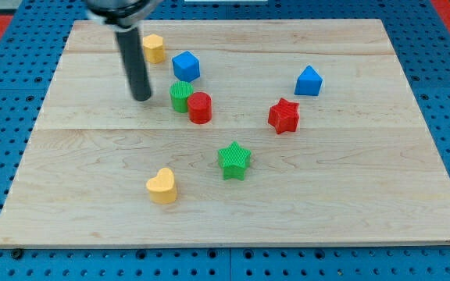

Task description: Push the red circle into the green circle

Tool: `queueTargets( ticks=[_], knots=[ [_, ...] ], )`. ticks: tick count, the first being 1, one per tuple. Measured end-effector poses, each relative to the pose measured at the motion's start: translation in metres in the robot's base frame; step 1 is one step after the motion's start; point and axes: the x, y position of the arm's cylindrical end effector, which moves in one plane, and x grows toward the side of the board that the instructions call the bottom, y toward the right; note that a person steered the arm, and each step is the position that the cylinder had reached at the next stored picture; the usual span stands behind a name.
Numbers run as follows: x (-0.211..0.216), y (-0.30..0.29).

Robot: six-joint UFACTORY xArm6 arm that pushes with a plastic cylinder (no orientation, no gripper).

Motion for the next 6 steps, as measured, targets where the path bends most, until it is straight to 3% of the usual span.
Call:
queueTargets(
  ticks=[1,2,4,6],
  knots=[
    [0.055,0.07],
    [0.057,0.132],
    [0.008,0.113],
    [0.001,0.103]
  ],
)
